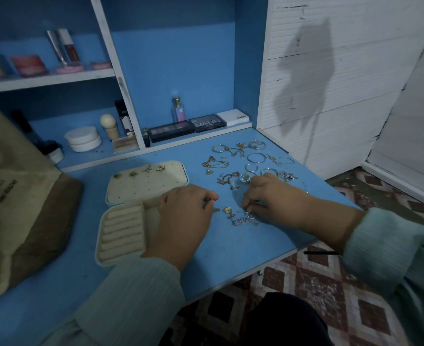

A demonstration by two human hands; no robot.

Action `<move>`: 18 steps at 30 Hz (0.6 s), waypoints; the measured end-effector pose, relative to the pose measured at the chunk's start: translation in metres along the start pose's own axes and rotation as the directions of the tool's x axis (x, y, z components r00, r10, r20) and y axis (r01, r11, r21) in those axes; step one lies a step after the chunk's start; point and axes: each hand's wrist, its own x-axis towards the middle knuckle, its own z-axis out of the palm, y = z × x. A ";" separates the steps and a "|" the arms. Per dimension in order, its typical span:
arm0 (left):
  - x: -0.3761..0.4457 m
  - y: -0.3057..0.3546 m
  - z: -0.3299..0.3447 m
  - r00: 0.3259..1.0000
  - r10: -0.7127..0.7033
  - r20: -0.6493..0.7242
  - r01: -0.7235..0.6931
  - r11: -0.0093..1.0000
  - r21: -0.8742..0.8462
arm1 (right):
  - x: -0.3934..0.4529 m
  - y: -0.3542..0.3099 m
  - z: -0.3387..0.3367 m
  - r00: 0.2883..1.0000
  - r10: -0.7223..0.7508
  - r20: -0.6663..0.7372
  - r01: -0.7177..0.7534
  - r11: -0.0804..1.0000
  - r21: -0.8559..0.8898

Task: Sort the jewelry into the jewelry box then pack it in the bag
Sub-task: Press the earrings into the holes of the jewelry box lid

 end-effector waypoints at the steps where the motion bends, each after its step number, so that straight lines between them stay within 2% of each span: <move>1: 0.000 0.000 -0.001 1.000 -0.013 0.000 0.013 1.000 0.015 | 0.001 0.000 0.000 1.000 -0.008 0.002 0.009 1.000 -0.008; 7: 0.001 -0.002 -0.001 0.996 -0.083 0.027 0.083 0.997 0.001 | 0.006 -0.003 -0.007 0.996 -0.068 0.050 0.073 0.993 -0.096; 13: 0.003 -0.005 0.000 0.992 -0.126 0.026 0.127 0.990 -0.061 | 0.012 -0.005 -0.009 0.988 -0.055 0.146 0.083 0.977 -0.194; 18: 0.004 -0.008 0.003 0.992 -0.122 0.021 0.123 0.989 -0.078 | 0.015 -0.001 -0.007 0.988 -0.076 0.134 0.102 0.974 -0.200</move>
